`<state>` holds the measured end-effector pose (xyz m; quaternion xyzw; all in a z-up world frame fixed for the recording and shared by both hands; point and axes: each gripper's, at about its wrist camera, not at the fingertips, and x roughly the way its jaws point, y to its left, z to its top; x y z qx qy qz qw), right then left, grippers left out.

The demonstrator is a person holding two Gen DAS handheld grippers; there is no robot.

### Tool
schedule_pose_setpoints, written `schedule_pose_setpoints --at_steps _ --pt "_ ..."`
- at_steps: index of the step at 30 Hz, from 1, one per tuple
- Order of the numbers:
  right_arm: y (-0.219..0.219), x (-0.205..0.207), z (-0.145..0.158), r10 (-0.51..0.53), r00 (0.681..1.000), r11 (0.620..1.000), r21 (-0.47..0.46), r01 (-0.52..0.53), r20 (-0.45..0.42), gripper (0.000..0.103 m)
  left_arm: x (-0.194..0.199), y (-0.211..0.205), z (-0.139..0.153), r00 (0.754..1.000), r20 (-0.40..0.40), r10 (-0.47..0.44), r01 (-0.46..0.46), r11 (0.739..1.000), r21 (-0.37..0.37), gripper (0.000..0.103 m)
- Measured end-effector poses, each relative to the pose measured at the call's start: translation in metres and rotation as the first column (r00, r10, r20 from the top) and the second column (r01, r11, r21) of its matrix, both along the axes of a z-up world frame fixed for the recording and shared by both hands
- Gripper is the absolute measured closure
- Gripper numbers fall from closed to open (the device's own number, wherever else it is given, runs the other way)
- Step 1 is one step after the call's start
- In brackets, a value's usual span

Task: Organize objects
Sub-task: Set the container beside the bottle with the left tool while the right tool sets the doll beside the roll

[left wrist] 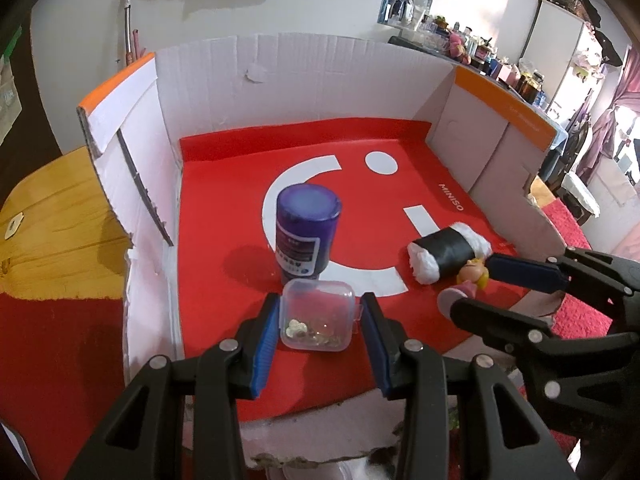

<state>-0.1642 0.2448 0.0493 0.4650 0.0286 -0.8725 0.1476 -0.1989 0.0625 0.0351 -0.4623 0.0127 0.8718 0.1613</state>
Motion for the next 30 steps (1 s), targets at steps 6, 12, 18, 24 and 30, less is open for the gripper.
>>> schedule_pose_setpoints --at_steps 6,12,18,24,30 --pt "0.003 -0.009 -0.003 -0.025 1.000 0.999 -0.024 0.025 -0.005 0.058 -0.005 0.000 -0.001 1.000 -0.002 0.006 -0.006 1.000 -0.001 0.061" --pt "0.004 -0.015 -0.006 -0.042 0.999 0.999 -0.036 0.041 -0.012 0.058 -0.009 0.001 -0.002 1.000 -0.005 0.013 -0.013 1.000 -0.006 0.061" --pt "0.003 -0.017 -0.010 -0.040 0.999 0.999 -0.031 0.040 -0.003 0.058 -0.010 0.002 -0.003 1.000 -0.010 0.015 -0.015 1.000 -0.010 0.061" --pt "0.004 -0.016 -0.011 -0.039 0.999 0.999 -0.031 0.039 -0.002 0.058 -0.010 0.002 -0.003 1.000 -0.010 0.015 -0.015 1.000 -0.011 0.061" --pt "0.005 -0.016 -0.011 -0.038 0.999 0.999 -0.031 0.038 -0.001 0.058 -0.011 0.002 -0.003 1.000 -0.009 0.019 -0.020 1.000 -0.010 0.061"
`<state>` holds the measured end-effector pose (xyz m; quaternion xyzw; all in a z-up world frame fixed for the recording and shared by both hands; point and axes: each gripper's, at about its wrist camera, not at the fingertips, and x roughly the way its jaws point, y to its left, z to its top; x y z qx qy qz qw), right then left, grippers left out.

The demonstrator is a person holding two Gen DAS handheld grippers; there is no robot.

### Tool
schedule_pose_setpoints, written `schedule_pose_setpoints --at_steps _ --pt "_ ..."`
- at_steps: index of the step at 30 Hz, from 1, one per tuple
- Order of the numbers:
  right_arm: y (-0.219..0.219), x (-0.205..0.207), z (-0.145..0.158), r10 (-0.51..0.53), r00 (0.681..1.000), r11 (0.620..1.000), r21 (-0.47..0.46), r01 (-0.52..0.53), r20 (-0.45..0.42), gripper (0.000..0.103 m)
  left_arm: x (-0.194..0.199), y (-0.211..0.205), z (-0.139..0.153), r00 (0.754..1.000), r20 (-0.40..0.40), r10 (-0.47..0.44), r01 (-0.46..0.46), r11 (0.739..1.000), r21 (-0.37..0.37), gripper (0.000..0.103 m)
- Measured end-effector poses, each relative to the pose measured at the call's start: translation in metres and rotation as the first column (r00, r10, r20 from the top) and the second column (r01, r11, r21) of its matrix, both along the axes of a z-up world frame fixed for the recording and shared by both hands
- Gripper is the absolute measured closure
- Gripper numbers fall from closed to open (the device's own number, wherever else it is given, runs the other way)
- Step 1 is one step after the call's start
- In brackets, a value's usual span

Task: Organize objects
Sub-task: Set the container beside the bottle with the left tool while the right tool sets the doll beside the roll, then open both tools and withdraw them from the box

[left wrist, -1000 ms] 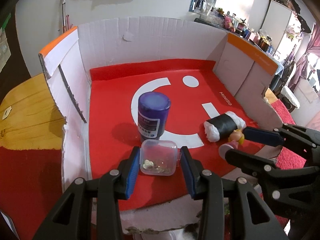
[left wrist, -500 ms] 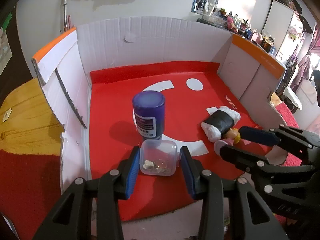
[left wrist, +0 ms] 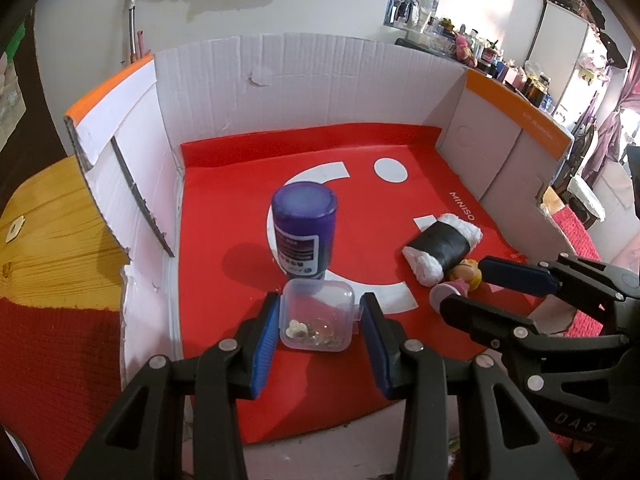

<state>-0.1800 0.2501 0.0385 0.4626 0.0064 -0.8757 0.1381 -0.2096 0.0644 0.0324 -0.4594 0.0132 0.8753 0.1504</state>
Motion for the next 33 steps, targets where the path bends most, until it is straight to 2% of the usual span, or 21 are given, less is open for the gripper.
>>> schedule_pose_setpoints --at_steps 11,16,20,28,33 --pt "0.000 0.002 0.002 -0.002 1.000 1.000 -0.007 0.002 -0.002 0.058 -0.001 -0.001 0.001 1.000 -0.002 0.002 -0.002 1.000 -0.001 0.059" --pt "-0.001 0.003 0.003 0.000 1.000 1.000 -0.008 0.000 -0.005 0.056 0.001 -0.002 0.004 1.000 -0.018 0.006 -0.006 1.000 -0.001 0.053" --pt "-0.003 0.005 0.006 -0.001 1.000 1.000 -0.005 0.001 -0.018 0.045 0.004 -0.001 0.008 1.000 -0.030 0.008 -0.008 1.000 -0.002 0.049" --pt "-0.001 0.011 0.011 0.000 1.000 1.000 -0.013 0.000 -0.029 0.045 0.011 0.001 0.012 0.999 -0.042 0.013 -0.013 1.000 0.000 0.046" --pt "-0.001 0.019 0.016 0.003 0.999 1.000 -0.013 -0.004 -0.044 0.038 0.018 0.002 0.017 0.998 -0.064 0.018 -0.019 1.000 -0.007 0.040"
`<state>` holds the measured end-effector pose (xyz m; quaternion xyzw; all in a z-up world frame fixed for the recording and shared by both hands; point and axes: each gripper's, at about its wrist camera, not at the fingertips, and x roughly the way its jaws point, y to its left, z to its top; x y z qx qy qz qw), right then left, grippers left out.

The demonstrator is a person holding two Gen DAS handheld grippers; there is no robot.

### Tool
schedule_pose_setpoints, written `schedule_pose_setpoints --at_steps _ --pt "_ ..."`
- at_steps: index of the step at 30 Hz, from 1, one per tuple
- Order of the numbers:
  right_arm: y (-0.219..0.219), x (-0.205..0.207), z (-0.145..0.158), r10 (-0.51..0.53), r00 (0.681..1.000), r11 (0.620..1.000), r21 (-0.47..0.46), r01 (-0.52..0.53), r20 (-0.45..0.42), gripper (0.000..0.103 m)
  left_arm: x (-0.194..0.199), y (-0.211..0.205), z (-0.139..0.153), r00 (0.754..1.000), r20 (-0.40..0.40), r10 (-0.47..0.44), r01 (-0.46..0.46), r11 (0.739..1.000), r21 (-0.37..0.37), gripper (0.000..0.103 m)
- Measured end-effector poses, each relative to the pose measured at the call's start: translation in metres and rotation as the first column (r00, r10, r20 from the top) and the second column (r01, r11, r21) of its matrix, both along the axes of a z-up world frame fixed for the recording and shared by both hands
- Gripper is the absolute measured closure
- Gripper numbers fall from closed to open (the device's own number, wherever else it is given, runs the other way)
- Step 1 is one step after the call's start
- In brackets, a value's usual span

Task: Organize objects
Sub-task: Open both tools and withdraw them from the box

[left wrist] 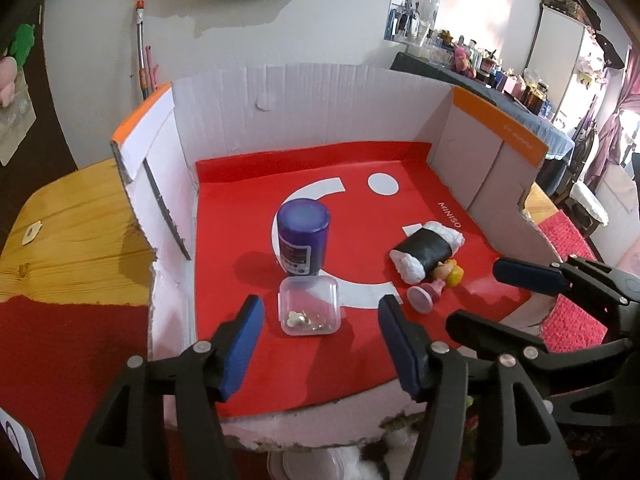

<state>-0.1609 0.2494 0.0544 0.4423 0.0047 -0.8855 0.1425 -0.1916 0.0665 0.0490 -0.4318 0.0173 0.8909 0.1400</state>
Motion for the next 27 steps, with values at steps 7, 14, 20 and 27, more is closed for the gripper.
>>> schedule_pose_setpoints --at_steps 7,14,20,27 --pt "0.000 0.011 0.007 0.003 1.000 1.000 -0.001 -0.003 -0.022 0.032 0.011 -0.004 0.004 1.000 -0.022 0.019 -0.019 1.000 0.000 0.033" --pt "0.001 0.025 0.014 0.002 0.999 1.000 -0.003 -0.002 -0.042 0.027 0.023 -0.011 0.013 0.998 -0.050 0.042 -0.042 0.999 0.007 0.025" --pt "0.003 0.038 0.020 -0.005 0.998 1.000 -0.004 0.005 -0.060 0.022 0.034 -0.014 0.019 0.996 -0.073 0.053 -0.053 0.999 0.008 0.019" --pt "0.004 0.052 0.026 -0.013 0.996 1.000 0.002 0.013 -0.083 0.014 0.047 -0.016 0.024 0.993 -0.096 0.062 -0.062 0.998 0.003 0.012"
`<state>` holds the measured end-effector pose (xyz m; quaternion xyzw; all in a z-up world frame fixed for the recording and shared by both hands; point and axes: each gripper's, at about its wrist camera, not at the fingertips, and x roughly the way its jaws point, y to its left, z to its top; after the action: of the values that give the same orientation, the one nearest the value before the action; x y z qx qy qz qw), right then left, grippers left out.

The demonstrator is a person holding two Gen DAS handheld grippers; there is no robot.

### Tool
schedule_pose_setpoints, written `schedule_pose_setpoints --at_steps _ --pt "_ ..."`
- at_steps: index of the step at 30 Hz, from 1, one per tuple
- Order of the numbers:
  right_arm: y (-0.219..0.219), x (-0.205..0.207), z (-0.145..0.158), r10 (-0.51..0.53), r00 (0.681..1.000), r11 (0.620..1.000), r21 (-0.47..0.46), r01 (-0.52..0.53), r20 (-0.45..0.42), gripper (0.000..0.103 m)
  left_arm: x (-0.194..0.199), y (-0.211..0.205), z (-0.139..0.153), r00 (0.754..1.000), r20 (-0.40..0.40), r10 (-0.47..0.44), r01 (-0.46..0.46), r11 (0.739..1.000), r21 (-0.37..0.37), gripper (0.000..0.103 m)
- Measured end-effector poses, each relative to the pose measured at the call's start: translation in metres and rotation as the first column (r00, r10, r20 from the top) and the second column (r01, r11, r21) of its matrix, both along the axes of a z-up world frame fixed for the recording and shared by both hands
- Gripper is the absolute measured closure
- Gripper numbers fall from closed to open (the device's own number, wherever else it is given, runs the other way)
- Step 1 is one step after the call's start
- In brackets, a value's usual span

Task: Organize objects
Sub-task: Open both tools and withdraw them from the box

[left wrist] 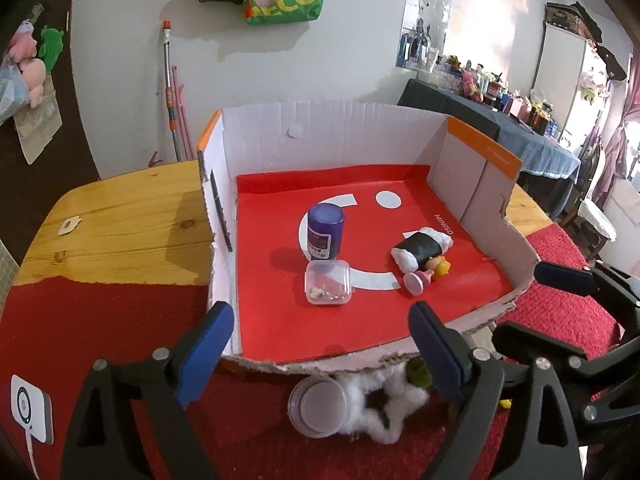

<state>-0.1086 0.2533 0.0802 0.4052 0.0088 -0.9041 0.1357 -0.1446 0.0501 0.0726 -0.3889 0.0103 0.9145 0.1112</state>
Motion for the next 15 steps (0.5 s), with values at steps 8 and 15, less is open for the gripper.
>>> schedule_pose_setpoints --at_steps 8,15 --pt "-0.002 0.015 0.005 0.003 1.000 1.000 0.008 -0.002 -0.018 0.011 0.014 -0.001 0.005 1.000 -0.016 0.000 0.000 1.000 0.003 0.010" --pt "-0.003 0.025 0.007 0.004 1.000 1.000 0.015 -0.003 -0.028 0.010 0.025 -0.001 0.006 1.000 -0.028 0.004 -0.004 1.000 0.002 0.004"
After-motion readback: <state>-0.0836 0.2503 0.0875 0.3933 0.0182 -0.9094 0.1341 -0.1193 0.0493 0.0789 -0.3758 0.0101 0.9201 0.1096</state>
